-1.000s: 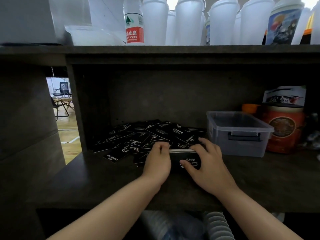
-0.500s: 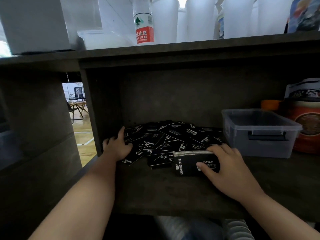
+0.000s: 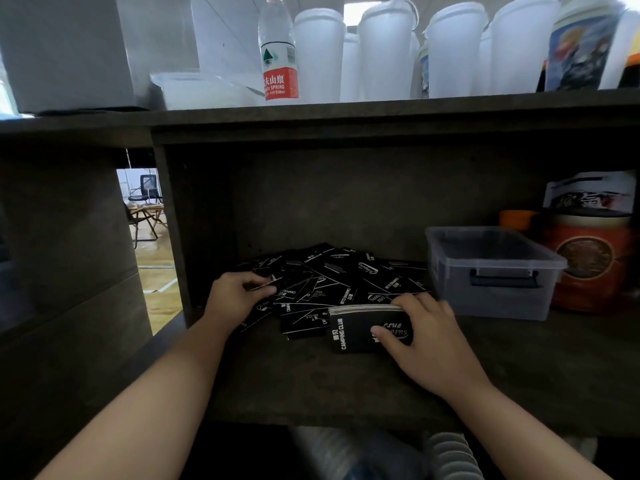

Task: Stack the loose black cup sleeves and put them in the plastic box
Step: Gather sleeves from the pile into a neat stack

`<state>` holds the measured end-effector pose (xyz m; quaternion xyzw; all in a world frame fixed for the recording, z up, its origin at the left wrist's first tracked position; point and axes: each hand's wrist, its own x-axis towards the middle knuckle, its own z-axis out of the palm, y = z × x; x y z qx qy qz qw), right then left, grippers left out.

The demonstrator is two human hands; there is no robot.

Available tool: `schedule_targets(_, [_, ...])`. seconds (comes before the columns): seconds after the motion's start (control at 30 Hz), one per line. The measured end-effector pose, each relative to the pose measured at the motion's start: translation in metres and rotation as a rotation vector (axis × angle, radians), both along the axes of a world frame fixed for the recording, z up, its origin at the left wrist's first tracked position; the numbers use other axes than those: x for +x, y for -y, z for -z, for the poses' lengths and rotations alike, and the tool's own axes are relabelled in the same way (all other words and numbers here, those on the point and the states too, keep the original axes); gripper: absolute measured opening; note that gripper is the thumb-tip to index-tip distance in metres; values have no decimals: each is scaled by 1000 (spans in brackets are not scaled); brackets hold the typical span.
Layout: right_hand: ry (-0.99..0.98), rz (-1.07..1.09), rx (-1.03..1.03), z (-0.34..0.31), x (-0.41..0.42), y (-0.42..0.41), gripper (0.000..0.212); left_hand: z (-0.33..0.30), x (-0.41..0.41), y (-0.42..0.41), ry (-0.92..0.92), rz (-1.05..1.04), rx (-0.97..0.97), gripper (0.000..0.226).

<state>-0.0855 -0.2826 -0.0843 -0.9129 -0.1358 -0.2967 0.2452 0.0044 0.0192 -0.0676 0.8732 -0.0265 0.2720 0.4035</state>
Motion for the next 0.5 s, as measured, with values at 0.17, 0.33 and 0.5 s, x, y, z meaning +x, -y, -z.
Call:
schedule_targets(0.17, [-6,-5,5,-2,-1,0,46,-20,-11,29,304,-144,-346,16])
schedule_targets(0.33, [-11,-7,3,-2,-1,0,48,-5,-17,61,151,106,-601,46])
schedule_targets(0.5, [-6,-12,16,-1,-1,1,47,-3,-24,66,123,130,-392,56])
